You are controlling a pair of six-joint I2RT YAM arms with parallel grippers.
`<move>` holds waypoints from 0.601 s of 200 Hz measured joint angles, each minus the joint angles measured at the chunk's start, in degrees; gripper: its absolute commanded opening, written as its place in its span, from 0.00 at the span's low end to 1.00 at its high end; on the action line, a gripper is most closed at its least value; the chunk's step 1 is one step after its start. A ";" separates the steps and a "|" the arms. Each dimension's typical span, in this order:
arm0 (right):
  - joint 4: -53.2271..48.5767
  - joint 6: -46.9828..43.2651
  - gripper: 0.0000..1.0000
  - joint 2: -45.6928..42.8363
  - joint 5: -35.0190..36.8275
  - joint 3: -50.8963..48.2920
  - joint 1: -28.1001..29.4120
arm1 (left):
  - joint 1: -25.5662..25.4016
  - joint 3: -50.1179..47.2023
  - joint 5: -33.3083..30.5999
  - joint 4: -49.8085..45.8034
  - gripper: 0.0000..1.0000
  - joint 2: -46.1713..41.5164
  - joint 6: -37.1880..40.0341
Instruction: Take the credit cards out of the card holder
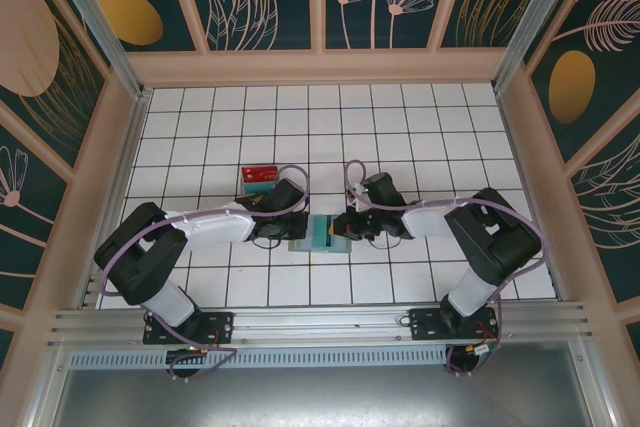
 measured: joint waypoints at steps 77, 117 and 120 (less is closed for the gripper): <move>-5.33 -4.31 0.00 -11.02 -0.85 -3.93 -6.86 | 0.00 1.66 -0.02 -1.99 0.14 0.50 0.02; -8.83 -6.25 0.00 -15.98 -0.70 -3.63 -8.07 | 0.00 4.04 0.04 -3.93 0.37 0.17 -0.28; -9.16 -6.29 0.00 -16.11 -0.72 -3.50 -8.13 | 0.00 4.22 0.07 -3.89 0.39 0.07 -0.63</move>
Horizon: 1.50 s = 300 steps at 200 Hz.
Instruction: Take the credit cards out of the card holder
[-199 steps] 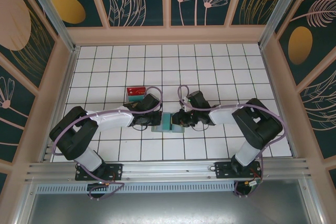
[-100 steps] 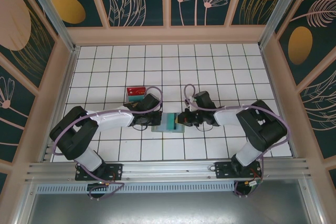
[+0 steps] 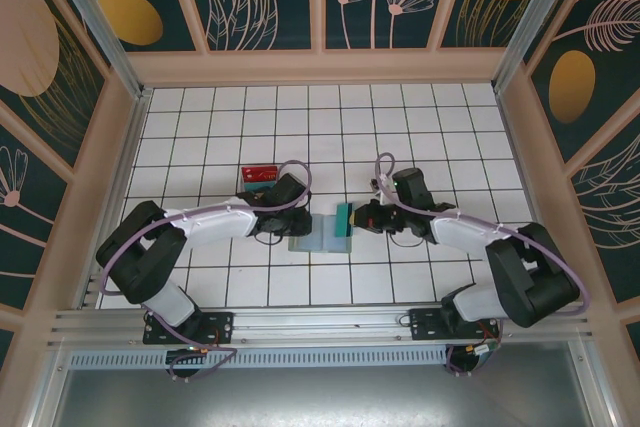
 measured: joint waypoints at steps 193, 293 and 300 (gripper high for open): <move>12.00 6.88 0.00 -3.39 -12.66 6.80 -3.74 | 6.25 -3.21 22.18 25.79 0.38 -10.62 -16.59; 14.91 8.50 0.49 -1.62 -13.84 6.16 -3.78 | 7.28 -3.72 25.79 31.80 0.00 -10.43 -19.34; 14.84 8.22 0.55 -1.55 -14.08 6.10 -3.54 | 7.21 -3.74 25.79 32.06 0.00 -10.43 -19.32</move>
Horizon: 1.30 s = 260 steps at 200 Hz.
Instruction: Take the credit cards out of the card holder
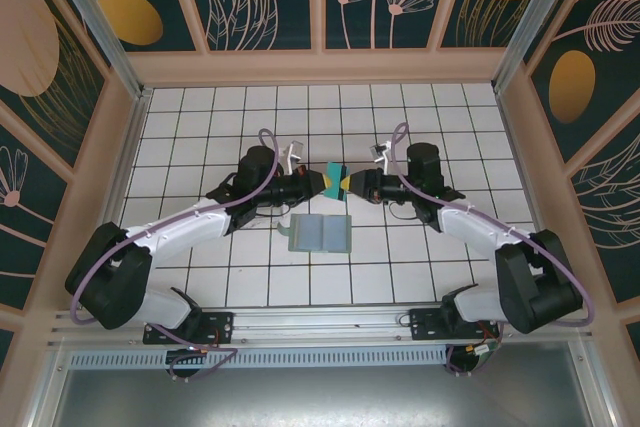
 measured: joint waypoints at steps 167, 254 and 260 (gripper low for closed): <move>-8.35 -6.19 0.99 -3.08 9.81 -0.02 0.17 | 0.00 -0.09 -29.77 -30.69 0.00 -21.62 65.90; -8.26 -6.12 0.99 -3.30 10.78 -0.50 0.17 | 1.09 -4.24 -39.82 -35.58 0.00 -18.23 103.30; -8.26 -6.05 0.99 -3.37 10.78 -0.70 0.17 | 1.25 -4.42 -40.15 -35.06 0.00 -18.12 104.78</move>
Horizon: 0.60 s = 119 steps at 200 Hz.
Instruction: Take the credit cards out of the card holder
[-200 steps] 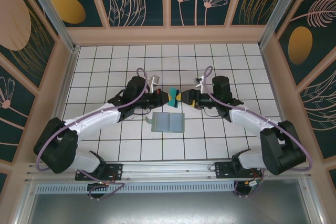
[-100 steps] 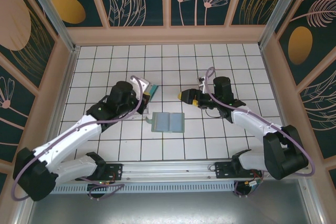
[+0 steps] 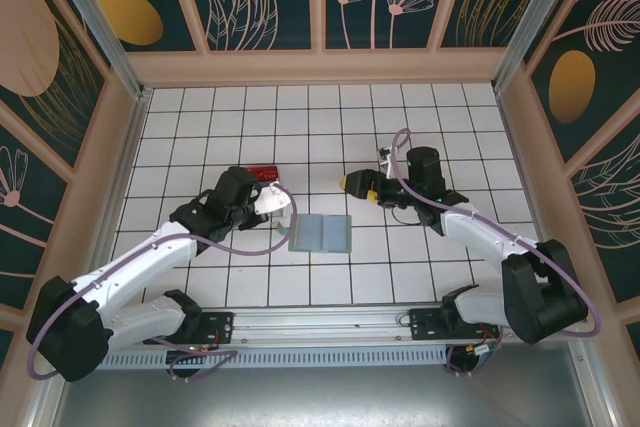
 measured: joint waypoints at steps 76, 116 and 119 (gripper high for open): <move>-0.04 0.07 0.99 -0.96 0.26 -0.79 -0.52 | 2.93 -5.46 -0.83 9.27 0.00 3.34 12.76; -0.04 0.11 0.99 -1.46 0.37 -1.25 -0.70 | 4.50 -7.48 -0.66 13.46 0.00 3.96 14.88; -0.04 0.11 0.99 -1.49 0.37 -1.29 -0.70 | 4.55 -7.56 -0.66 13.77 0.00 4.07 14.93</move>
